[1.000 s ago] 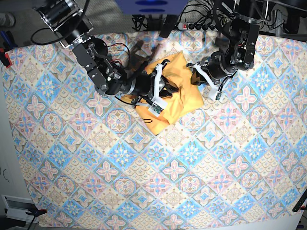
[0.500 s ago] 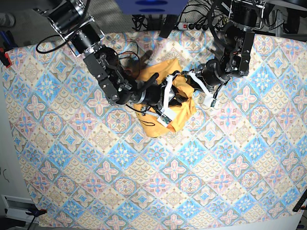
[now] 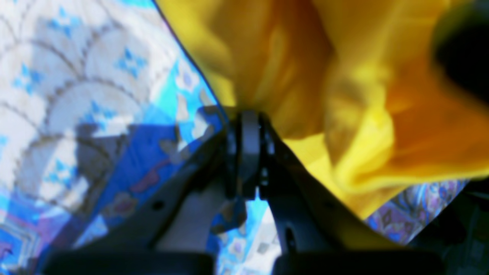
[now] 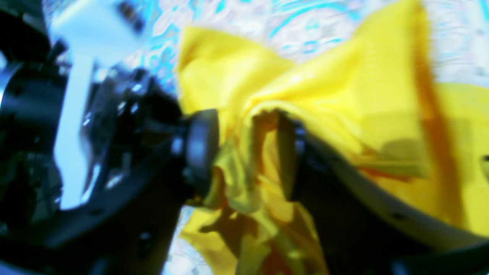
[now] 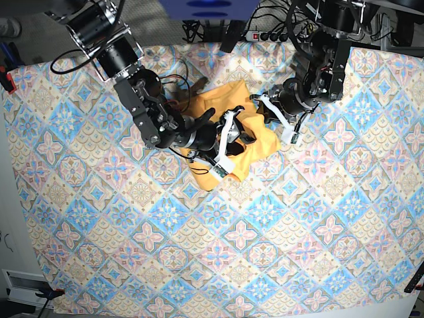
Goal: Fold the T-shirt properly
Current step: 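Press the right gripper into the bundle toward the left gripper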
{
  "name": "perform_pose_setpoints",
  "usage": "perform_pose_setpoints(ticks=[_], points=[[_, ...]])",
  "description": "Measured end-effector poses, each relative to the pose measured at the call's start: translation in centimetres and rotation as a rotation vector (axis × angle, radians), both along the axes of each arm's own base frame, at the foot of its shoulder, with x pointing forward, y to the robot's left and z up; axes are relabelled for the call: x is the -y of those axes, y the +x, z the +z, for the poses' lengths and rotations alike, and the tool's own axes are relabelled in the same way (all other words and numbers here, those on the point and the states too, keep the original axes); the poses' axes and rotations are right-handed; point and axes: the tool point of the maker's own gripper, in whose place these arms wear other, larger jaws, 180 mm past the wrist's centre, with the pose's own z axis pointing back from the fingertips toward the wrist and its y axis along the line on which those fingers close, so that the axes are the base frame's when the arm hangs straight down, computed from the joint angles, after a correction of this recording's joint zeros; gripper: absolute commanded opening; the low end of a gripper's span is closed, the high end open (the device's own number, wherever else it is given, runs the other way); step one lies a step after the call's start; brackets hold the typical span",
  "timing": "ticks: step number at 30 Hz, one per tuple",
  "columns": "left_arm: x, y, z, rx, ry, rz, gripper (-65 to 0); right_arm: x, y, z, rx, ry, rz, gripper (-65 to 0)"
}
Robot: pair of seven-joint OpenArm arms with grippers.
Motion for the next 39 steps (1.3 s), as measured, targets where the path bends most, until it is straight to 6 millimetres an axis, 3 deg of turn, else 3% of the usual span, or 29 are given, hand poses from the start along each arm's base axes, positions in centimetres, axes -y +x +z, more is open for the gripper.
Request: perform_pose_setpoints(ticks=[4,6,11,17,22,26,30,34,39], points=[[-0.1,-0.1,-0.1,-0.006,0.004,-0.004,-64.7,-0.3,0.3,1.1,0.028,0.021,0.001,-32.4],[-0.2,-0.2,-0.1,-0.007,0.001,-0.001,-64.7,0.4,1.4,1.9,0.042,0.045,-0.040,-32.5],[-0.9,-0.5,0.1,-0.028,-0.027,0.011,-64.8,4.2,4.8,3.4,0.083,0.064,-0.183,-32.5],[-1.5,-0.8,0.3,-0.052,-0.050,0.020,-64.8,8.4,5.9,2.8,0.085,0.034,-0.278,-32.5],[-2.0,-0.6,0.3,-0.051,-0.046,0.031,-64.8,11.0,3.4,-0.2,0.020,-0.044,-0.290,-34.9],[-2.0,-0.5,0.4,-0.051,-0.051,0.032,-64.8,11.1,1.3,-1.6,-0.022,-0.039,-0.288,-50.6],[-1.9,-0.5,0.4,-0.048,-0.050,0.032,-64.8,12.4,1.0,-1.9,0.001,-0.038,-0.314,-64.6],[-1.8,-0.5,0.4,-0.050,-0.051,0.030,-64.8,12.2,-0.1,-2.7,-0.029,-0.052,-0.304,-65.0],[-1.8,-0.3,0.5,-0.045,-0.051,0.031,-64.8,9.1,-3.1,-3.8,-0.075,-0.049,-0.201,-65.0]])
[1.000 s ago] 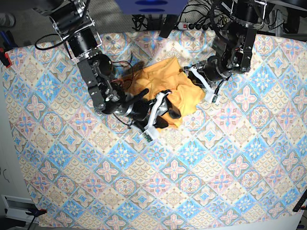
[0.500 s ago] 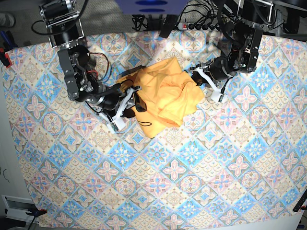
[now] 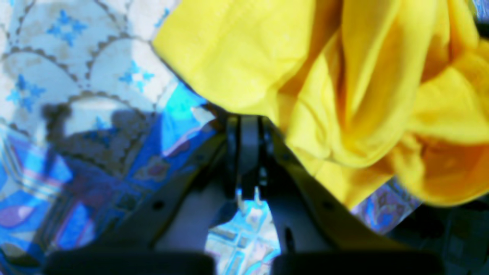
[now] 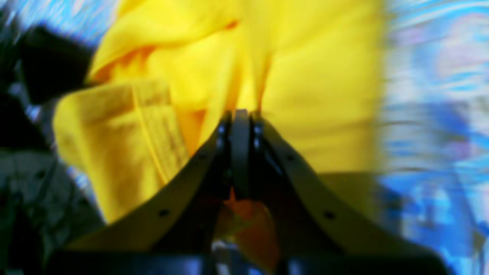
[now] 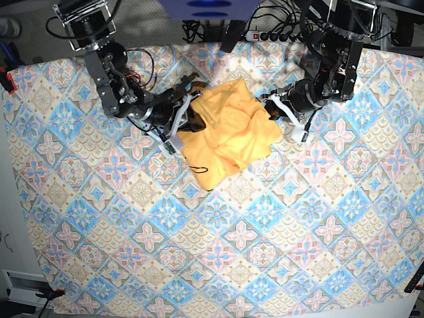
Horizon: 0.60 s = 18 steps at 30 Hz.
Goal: Fold the T-shirt properly
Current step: 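Press the right gripper into the bundle toward the left gripper, then regrasp the bundle edges with both grippers and tuck them inward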
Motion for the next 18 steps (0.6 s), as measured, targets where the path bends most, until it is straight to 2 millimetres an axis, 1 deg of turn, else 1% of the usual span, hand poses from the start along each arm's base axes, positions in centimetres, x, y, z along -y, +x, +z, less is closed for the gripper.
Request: perform_pose_setpoints(ticks=[2,6,7,9,10,12,14,18], points=[[0.0,0.0,0.0,-0.002,0.001,0.000,-64.8,-1.2,-0.3,0.2,-0.001,0.014,0.020,-65.0],[0.1,0.4,0.2,0.007,0.000,-0.004,-64.8,-3.8,0.0,1.2,0.012,0.058,0.046,-65.0],[0.3,0.5,0.2,0.010,-0.004,-0.003,-64.8,-4.5,0.0,1.4,0.015,0.065,0.057,-65.0],[0.8,0.7,0.3,0.016,-0.016,0.006,-64.8,-5.3,-0.1,1.5,0.033,0.056,0.092,-65.0],[1.2,0.6,0.3,0.014,-0.024,0.003,-64.8,-5.5,-0.2,1.4,0.042,0.038,0.106,-65.0],[1.3,0.5,0.2,0.008,-0.024,-0.002,-64.8,-5.6,-0.4,1.2,0.047,0.023,0.124,-64.4],[1.2,0.5,0.3,0.009,-0.022,-0.001,-64.8,-5.7,-1.0,0.7,0.038,0.008,0.145,-62.1],[1.2,0.5,0.3,0.011,-0.021,0.000,-64.8,-6.7,-2.7,-1.8,-0.023,-0.041,0.238,-56.9]])
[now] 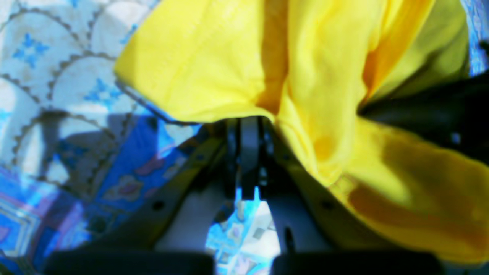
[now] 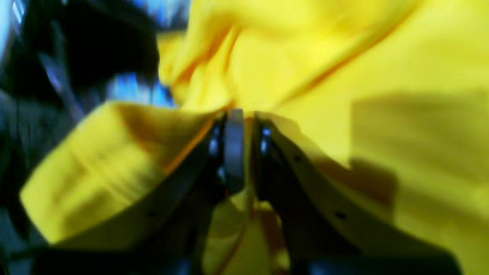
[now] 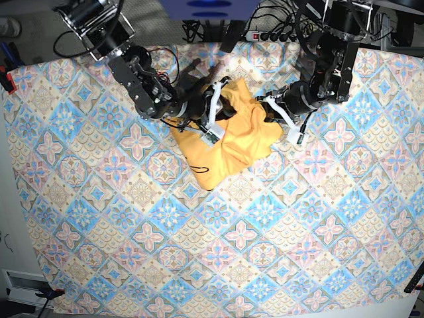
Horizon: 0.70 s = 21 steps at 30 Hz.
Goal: Fold the T-shirt properly
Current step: 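Regrasp the bundle edges with both grippers and tuck them inward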
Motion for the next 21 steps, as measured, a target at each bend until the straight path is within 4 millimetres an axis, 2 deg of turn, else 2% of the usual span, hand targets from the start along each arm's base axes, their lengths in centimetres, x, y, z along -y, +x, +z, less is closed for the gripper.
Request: perform_pose_setpoints(ticks=[3,9,13,16,19,21], points=[[-0.2,0.0,0.0,-0.001,0.004,0.001,-64.8,-0.4,0.1,-0.9,-0.002,-0.039,0.053,-54.3],[-0.3,-0.3,-0.2,-0.007,0.003,0.005,-64.8,-0.3,1.1,0.0,0.022,-0.022,0.033,-53.5],[-0.3,-0.3,-0.1,-0.007,0.001,0.006,-64.8,1.4,4.7,2.6,0.092,0.021,-0.080,-53.6],[-0.3,-0.3,-0.1,-0.007,-0.003,0.008,-64.8,3.7,7.0,4.5,0.147,0.044,-0.166,-53.6],[-0.3,-0.3,-0.1,-0.010,-0.002,0.006,-64.8,5.6,7.8,4.4,0.148,0.024,-0.223,-53.6],[-0.3,-0.3,-0.1,-0.010,-0.003,0.006,-64.8,6.0,8.2,4.1,0.140,0.028,-0.243,-53.6]])
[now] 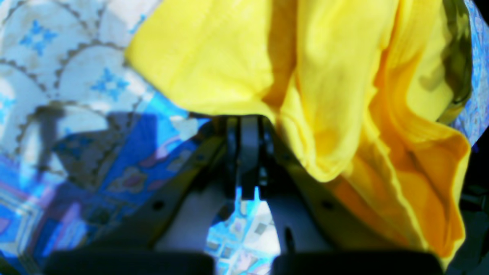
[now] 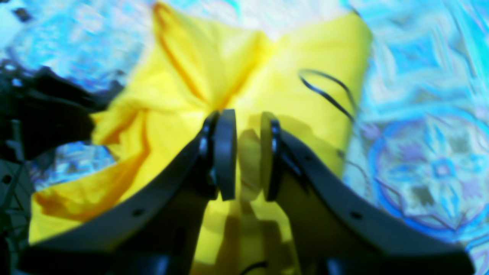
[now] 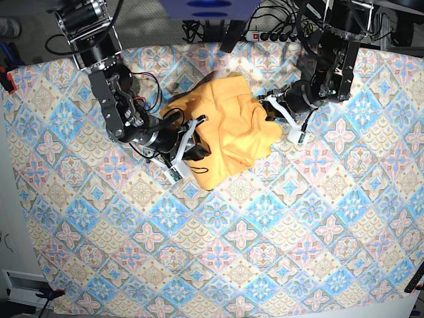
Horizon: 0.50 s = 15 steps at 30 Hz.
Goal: Fold the T-shirt properly
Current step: 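Regrasp the bundle edges with both grippers and tuck them inward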
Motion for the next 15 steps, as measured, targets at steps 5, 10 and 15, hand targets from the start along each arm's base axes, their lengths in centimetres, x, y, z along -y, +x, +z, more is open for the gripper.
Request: perform_pose_setpoints(ticks=[5,10,15], points=[[-0.2,0.0,-0.1,-0.001,0.007,-0.003,-64.8,0.2,0.2,-3.0,-0.086,-0.016,-0.031,-53.7],[0.0,-0.1,-0.1,-0.001,0.003,-0.005,-64.8,-2.1,1.2,-3.1,-0.101,0.041,-0.049,-53.7],[0.0,-0.1,-0.1,-0.001,0.005,-0.005,-64.8,-4.8,-0.3,-3.3,-0.103,0.023,0.050,-56.1]])
